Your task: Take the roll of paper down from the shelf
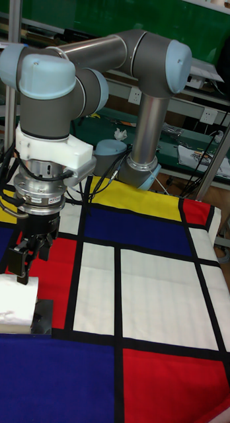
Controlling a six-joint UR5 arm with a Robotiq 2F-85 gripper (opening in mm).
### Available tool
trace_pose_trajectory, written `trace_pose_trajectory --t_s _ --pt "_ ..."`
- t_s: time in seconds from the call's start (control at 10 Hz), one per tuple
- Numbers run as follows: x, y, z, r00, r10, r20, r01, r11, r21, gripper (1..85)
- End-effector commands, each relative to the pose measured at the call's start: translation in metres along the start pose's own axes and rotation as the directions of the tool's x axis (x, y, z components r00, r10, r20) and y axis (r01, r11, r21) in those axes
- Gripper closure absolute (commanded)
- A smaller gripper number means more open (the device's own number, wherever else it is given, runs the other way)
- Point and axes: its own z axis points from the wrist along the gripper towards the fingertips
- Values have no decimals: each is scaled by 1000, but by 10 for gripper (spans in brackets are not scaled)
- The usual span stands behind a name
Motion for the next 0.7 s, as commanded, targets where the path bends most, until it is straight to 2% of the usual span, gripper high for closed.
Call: trace_pose_trajectory --t_s 0.0,0.2,0.4,0.6 --pt "-7 -1 -1 999 35 29 -35 999 1 123" --pt "-9 0 -1 999 38 36 -38 999 -2 127" --pt "-5 4 -1 999 23 24 -22 1000 -14 130" --pt "5 -7 -1 999 -33 -13 33 999 -8 133"
